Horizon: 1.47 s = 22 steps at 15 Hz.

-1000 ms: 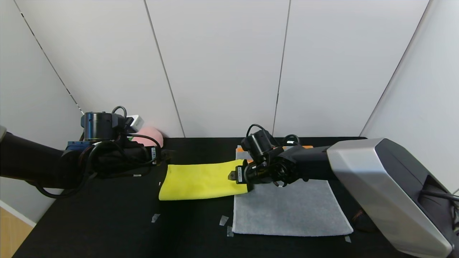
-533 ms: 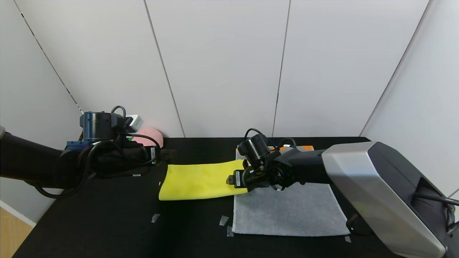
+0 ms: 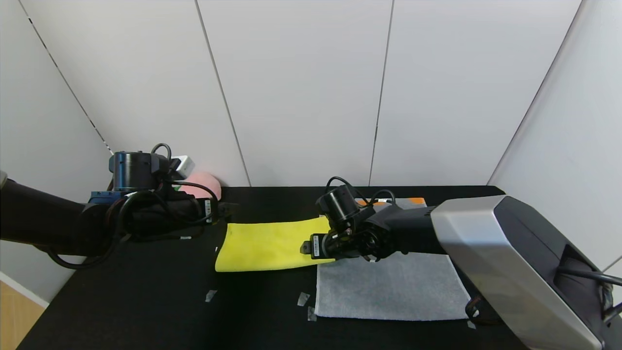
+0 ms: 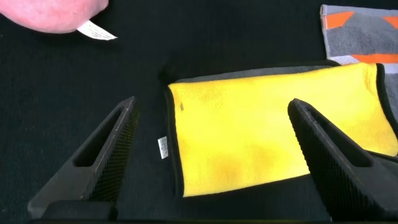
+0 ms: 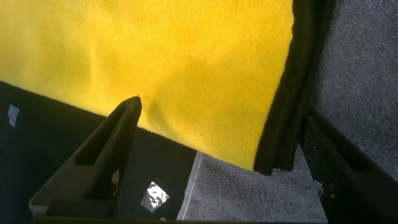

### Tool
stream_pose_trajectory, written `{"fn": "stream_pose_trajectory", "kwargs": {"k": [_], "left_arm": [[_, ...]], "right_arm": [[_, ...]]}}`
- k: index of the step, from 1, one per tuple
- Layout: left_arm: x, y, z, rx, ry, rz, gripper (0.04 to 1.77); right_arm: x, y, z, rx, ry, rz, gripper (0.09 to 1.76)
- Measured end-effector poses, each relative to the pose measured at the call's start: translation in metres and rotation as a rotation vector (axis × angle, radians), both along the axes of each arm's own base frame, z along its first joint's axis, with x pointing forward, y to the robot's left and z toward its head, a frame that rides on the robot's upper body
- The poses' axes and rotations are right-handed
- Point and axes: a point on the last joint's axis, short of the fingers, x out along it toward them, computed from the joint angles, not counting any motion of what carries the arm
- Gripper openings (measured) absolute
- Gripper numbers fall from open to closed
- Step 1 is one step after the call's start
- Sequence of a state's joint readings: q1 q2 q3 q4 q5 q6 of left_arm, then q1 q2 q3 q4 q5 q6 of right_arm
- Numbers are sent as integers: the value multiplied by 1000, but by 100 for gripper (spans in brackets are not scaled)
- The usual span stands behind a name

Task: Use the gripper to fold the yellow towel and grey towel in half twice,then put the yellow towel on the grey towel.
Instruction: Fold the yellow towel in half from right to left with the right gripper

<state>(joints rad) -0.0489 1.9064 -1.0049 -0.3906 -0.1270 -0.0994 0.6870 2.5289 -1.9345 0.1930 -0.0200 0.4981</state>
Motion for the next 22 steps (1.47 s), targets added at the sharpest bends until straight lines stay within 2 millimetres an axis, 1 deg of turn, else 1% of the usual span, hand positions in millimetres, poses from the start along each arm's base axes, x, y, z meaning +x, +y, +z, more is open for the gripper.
{"fn": "stream_pose_trajectory", "kwargs": {"k": [1, 2, 4, 5, 8, 9, 10, 11, 14, 17, 20, 22], "left_arm": [[0, 0, 0, 0, 0, -1, 170], [0, 0, 0, 0, 0, -1, 170], [0, 0, 0, 0, 0, 0, 171], [0, 0, 0, 0, 0, 0, 171], [0, 0, 0, 0, 1, 0, 171], [0, 0, 0, 0, 1, 0, 171], [0, 0, 0, 0, 1, -1, 171], [-1, 0, 0, 1, 2, -2, 171], [-1, -1, 0, 1, 3, -3, 171], [-2, -1, 1, 1, 1, -4, 171], [-2, -1, 1, 1, -2, -4, 172], [-3, -2, 2, 0, -2, -6, 172]], "right_arm": [[0, 0, -1, -1, 1, 0, 170], [0, 1, -1, -1, 3, 1, 162], [0, 1, -2, -2, 3, 2, 126], [-1, 1, -2, -2, 3, 3, 112], [-1, 1, -2, -2, 4, 2, 80], [-1, 1, -2, -2, 3, 2, 64], [-1, 1, -2, -2, 3, 1, 10], [-1, 1, -1, 0, 1, 2, 15], [-1, -1, 6, 4, -8, -1, 15], [1, -8, 20, 17, -28, -12, 15], [3, -20, 36, 14, -33, -30, 15], [5, -30, 43, 7, -28, -47, 15]]}}
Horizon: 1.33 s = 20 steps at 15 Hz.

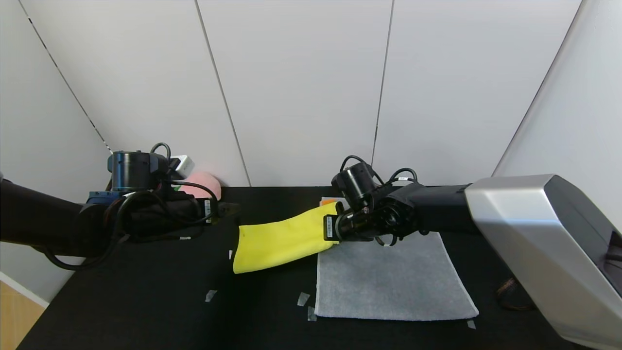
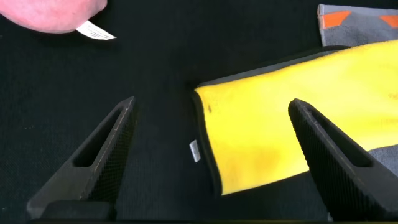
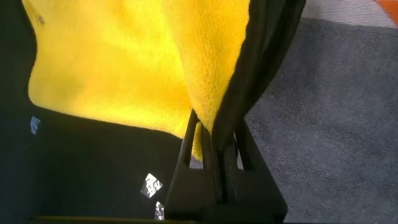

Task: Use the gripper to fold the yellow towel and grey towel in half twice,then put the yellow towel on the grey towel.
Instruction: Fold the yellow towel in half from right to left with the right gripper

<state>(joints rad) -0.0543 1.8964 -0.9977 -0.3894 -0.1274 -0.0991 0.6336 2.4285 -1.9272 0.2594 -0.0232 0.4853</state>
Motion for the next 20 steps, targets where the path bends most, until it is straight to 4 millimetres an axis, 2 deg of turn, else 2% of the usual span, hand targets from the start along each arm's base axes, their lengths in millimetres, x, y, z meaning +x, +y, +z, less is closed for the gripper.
{"fn": "stream_pose_trajectory", "kwargs": {"k": [4, 7, 11, 14, 20], "left_arm": [[0, 0, 0, 0, 0, 1, 172], [0, 0, 0, 0, 0, 1, 172], [0, 0, 0, 0, 2, -1, 172], [0, -1, 0, 0, 2, -2, 172], [-1, -1, 0, 2, 3, -2, 172]], "right_arm": [[7, -15, 8, 4, -7, -32, 15], [5, -11, 13, 7, -28, -16, 15], [-5, 9, 19, -12, -86, 76, 15], [-16, 32, 18, -15, -138, 160, 15], [-27, 66, -1, -12, -233, 275, 15]]}}
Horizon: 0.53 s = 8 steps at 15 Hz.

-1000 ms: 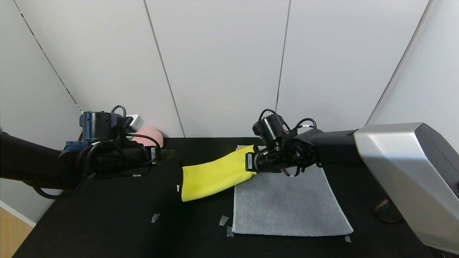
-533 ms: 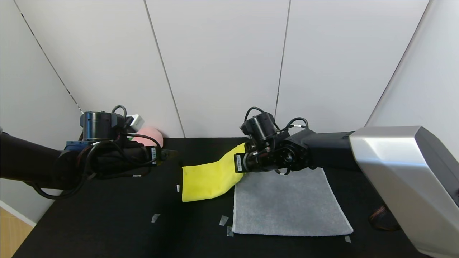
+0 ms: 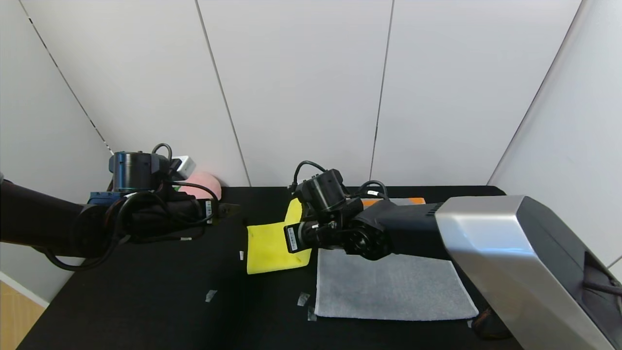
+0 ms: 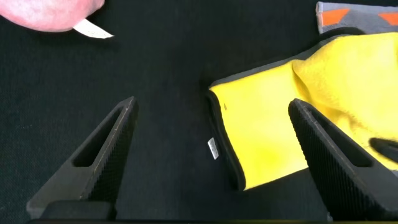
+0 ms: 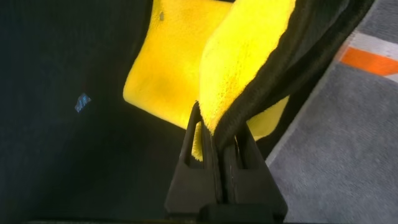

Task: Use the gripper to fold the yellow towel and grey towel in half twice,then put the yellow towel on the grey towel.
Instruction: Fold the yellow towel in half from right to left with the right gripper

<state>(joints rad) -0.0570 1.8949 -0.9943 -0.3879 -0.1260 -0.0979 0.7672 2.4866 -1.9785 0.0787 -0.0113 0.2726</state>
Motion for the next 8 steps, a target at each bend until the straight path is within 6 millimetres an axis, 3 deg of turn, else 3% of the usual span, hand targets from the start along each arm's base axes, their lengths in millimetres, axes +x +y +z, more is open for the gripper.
{"fn": "stream_pose_trajectory", "kwargs": {"k": [8], "left_arm": [[-1, -3, -1, 3, 4, -9, 172]], "right_arm": [[4, 23, -32, 99, -38, 147, 15]]}}
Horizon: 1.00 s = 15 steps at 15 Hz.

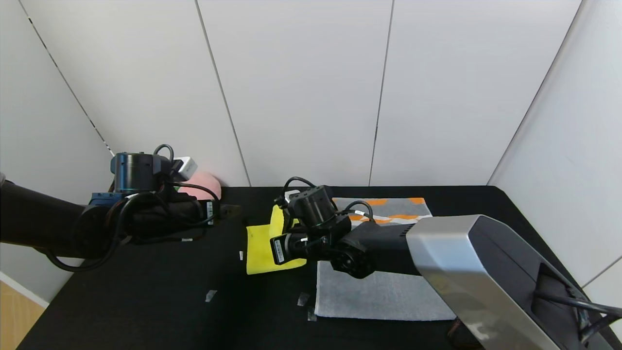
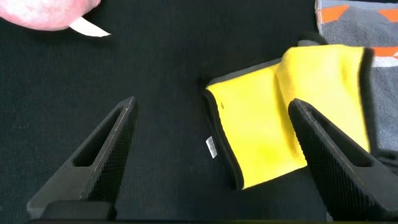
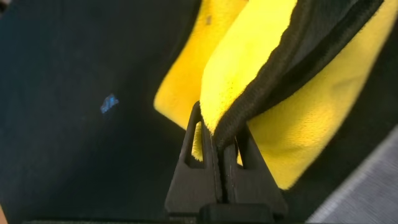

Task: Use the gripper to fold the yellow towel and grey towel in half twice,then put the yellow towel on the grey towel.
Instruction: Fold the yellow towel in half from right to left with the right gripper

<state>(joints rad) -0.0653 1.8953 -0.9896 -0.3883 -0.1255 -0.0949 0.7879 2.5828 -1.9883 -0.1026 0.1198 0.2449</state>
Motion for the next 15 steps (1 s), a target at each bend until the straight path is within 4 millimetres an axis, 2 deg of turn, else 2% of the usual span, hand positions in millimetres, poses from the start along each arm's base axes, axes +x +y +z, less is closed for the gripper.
{"fn": "stream_pose_trajectory", "kwargs": {"k": [8, 9, 12, 15], "left_arm": [[0, -2, -2, 1, 6, -4, 172], [0, -2, -2, 1, 6, -4, 172], [0, -2, -2, 1, 5, -4, 172], [0, -2, -2, 1, 4, -4, 172]], "right_arm": [[-2, 6, -17, -34, -4, 69, 15], [-3, 6, -17, -37, -4, 72, 23], [-5, 11, -15, -14, -12, 99, 71], [-12, 21, -12, 24, -50, 121, 102]]}}
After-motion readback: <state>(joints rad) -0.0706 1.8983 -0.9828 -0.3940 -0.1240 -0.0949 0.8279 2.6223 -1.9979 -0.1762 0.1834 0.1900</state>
